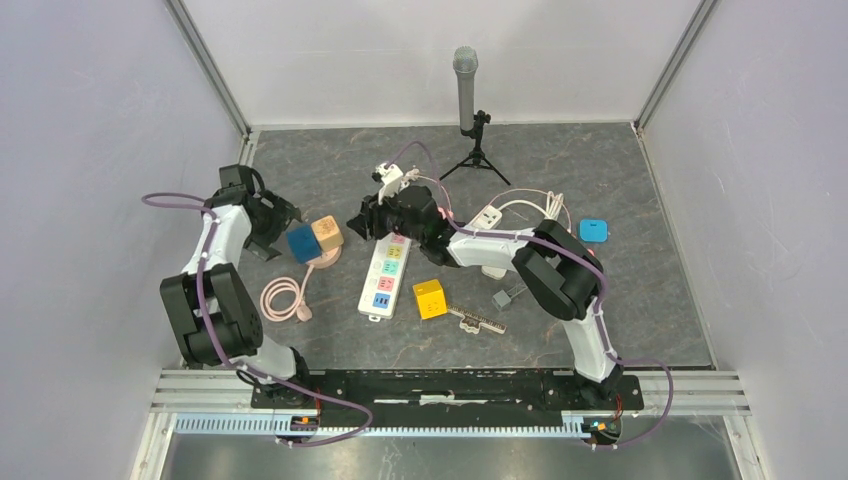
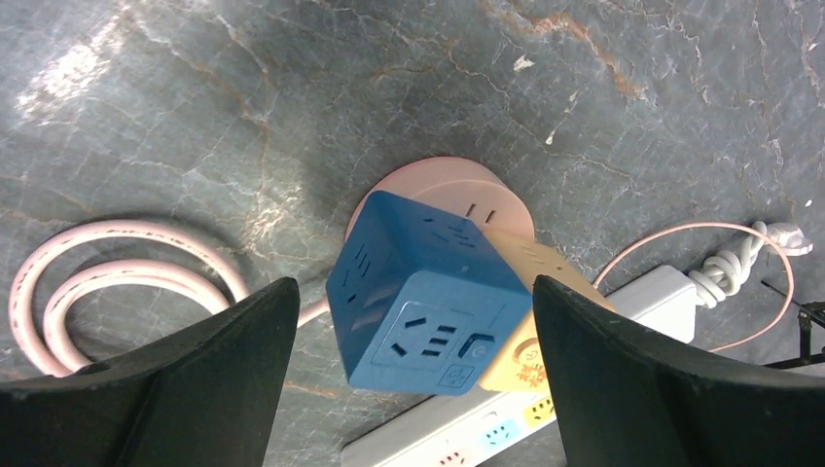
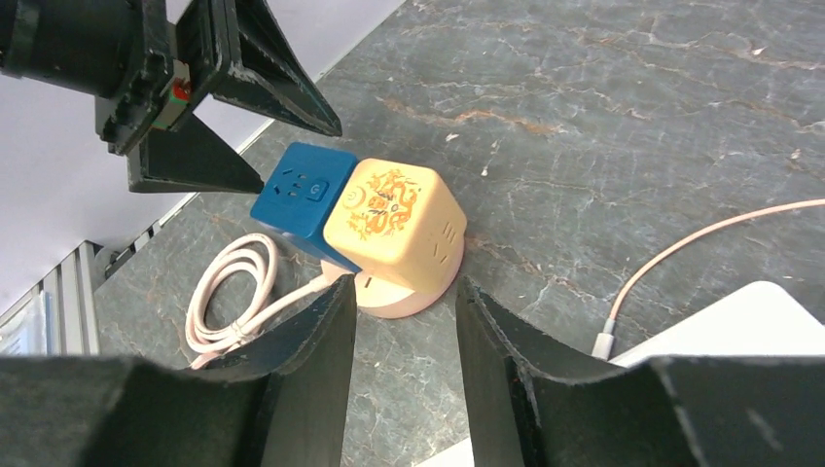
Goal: Pull the plug off the socket
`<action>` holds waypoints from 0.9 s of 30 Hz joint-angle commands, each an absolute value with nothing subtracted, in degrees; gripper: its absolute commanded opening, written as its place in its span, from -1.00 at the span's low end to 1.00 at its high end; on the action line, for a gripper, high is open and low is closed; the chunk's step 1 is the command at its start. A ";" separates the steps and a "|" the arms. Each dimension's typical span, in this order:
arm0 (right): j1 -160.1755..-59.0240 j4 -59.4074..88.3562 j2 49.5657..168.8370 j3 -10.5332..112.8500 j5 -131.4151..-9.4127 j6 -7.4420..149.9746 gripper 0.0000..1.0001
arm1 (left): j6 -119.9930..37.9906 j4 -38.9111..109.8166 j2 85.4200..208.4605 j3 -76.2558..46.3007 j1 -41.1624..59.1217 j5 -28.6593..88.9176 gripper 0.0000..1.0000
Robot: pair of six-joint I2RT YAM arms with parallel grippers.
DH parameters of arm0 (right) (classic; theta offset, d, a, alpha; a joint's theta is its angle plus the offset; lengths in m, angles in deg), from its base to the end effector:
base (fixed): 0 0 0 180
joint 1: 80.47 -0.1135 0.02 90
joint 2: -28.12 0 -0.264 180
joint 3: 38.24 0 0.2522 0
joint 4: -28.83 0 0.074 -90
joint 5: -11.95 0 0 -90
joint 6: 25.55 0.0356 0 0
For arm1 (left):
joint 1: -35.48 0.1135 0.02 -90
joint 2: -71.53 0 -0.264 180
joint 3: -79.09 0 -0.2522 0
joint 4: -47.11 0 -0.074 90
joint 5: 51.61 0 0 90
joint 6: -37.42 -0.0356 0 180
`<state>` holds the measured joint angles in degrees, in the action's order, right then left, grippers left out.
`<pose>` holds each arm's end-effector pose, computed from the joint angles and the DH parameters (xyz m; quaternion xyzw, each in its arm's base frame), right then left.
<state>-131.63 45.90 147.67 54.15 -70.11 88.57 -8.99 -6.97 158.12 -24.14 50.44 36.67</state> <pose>0.2986 0.3786 0.2089 -0.2220 0.7331 0.4333 0.4749 0.2911 0.0767 0.2356 -0.4734 0.8513 -0.0700 0.2152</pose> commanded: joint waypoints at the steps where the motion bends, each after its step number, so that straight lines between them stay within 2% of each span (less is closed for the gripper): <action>1: -130.84 47.74 146.07 54.96 -69.60 87.64 -0.05 | -9.12 -2.90 161.33 -22.02 49.52 29.98 0.84; 7: -130.51 45.60 149.07 58.68 -65.78 82.78 0.04 | -14.08 -2.42 165.77 -21.08 48.05 19.48 0.66; 12: -129.73 47.45 149.82 58.15 -59.29 75.77 0.22 | -18.85 -3.71 168.12 -19.49 47.18 13.67 0.56; 17: -128.19 49.34 149.12 54.69 -47.16 64.24 0.35 | -22.05 -4.57 169.99 -18.45 45.56 11.34 0.54; 22: -125.96 47.30 149.01 53.79 -42.20 56.70 0.44 | -24.96 -6.84 170.97 -16.92 44.34 11.57 0.54; 27: -124.68 39.68 150.81 57.99 -39.60 49.39 0.53 | -27.05 -9.05 171.48 -14.80 43.31 13.06 0.58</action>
